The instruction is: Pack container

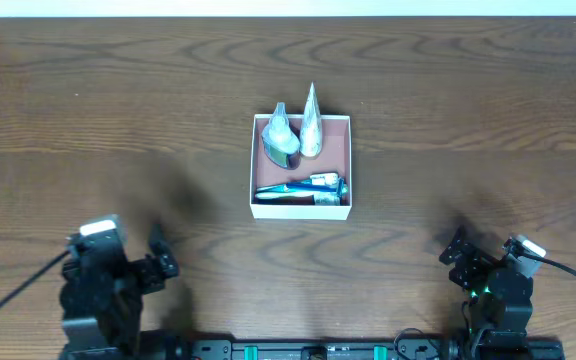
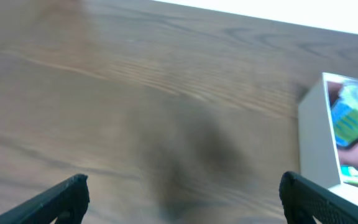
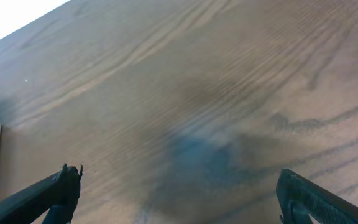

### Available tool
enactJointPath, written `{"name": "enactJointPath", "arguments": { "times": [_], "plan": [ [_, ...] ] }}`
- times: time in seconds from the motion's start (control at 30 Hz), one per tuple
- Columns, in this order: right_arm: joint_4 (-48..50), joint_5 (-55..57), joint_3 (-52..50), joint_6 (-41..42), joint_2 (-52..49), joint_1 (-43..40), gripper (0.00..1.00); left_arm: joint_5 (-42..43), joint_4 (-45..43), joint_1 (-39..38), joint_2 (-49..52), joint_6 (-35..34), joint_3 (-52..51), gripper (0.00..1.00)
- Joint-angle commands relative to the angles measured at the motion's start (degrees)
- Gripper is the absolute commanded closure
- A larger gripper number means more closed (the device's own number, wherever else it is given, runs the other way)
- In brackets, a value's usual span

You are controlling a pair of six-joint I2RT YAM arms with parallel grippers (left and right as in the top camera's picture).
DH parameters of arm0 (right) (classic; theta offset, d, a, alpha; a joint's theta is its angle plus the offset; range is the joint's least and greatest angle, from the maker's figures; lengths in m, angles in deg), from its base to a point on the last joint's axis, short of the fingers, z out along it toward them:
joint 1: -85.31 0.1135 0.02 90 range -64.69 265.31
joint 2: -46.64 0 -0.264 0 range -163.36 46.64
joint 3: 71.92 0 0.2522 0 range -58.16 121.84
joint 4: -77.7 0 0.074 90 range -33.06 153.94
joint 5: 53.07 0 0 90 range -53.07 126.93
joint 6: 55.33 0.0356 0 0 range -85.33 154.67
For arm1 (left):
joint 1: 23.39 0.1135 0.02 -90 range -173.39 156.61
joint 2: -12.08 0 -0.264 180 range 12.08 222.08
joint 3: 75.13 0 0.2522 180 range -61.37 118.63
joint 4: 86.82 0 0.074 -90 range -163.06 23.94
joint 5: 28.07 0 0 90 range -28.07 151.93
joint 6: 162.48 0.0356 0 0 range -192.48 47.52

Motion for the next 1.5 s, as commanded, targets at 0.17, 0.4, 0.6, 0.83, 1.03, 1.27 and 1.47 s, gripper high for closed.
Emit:
{"name": "enactJointPath", "arguments": {
  "times": [0.17,0.4,0.6,0.83,1.03,1.27,1.47],
  "plan": [
    [-0.2,0.2,-0.1,0.8,0.4,0.6,0.01,10.7,-11.7,0.3,-12.5,1.0,-19.4,0.02],
    [-0.2,0.2,-0.1,0.8,0.4,0.6,0.01,11.0,-12.0,0.2,-14.7,0.6,-23.9,0.02],
    [-0.2,0.2,-0.1,0.8,0.4,0.6,0.01,11.0,-12.0,-0.5,-14.6,0.4,-27.2,0.02],
    [-0.2,0.2,-0.1,0.8,0.4,0.6,0.01,10.9,-12.2,-0.5,-14.6,0.4,-27.2,0.02],
    [-0.2,0.2,-0.1,0.8,0.4,0.6,0.01,10.9,-12.2,-0.5,-14.6,0.4,-27.2,0.02],
    [-0.2,0.2,-0.1,0.8,0.4,0.6,0.01,10.9,-12.2,-0.5,-14.6,0.4,-27.2,0.02],
    [-0.2,0.2,-0.1,0.8,0.4,0.6,0.01,10.9,-12.2,-0.5,-14.6,0.4,-27.2,0.02]
  ]
}}
